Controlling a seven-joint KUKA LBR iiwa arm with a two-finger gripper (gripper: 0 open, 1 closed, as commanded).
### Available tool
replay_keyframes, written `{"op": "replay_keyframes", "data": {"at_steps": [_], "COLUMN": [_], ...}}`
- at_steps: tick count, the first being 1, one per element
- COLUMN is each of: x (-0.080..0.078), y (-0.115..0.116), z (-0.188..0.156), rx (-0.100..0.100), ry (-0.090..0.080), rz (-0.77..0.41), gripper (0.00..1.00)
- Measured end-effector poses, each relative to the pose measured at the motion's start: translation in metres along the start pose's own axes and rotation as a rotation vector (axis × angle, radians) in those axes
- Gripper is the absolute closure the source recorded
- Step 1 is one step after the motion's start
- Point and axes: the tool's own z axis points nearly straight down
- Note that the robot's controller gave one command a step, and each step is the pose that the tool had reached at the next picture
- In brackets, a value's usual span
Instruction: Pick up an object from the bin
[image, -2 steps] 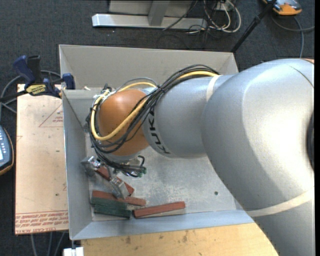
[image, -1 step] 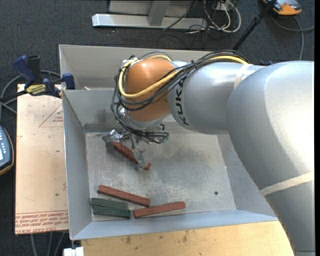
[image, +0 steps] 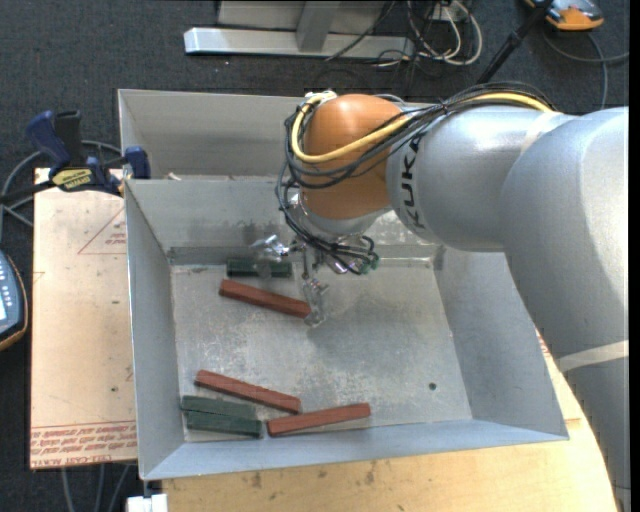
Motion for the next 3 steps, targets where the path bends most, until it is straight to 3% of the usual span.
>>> {"op": "replay_keyframes", "data": {"at_steps": [1, 2, 3], "x": [0.011, 0.009, 0.025], "y": [0.003, 0.002, 0.021], "z": [0.032, 0.030, -0.130], "rx": [-0.004, -0.002, 0.002], "ry": [0.004, 0.001, -0.005], "rz": [0.075, 0.075, 0.094], "gripper": [0.00, 1.00, 1.00]}}
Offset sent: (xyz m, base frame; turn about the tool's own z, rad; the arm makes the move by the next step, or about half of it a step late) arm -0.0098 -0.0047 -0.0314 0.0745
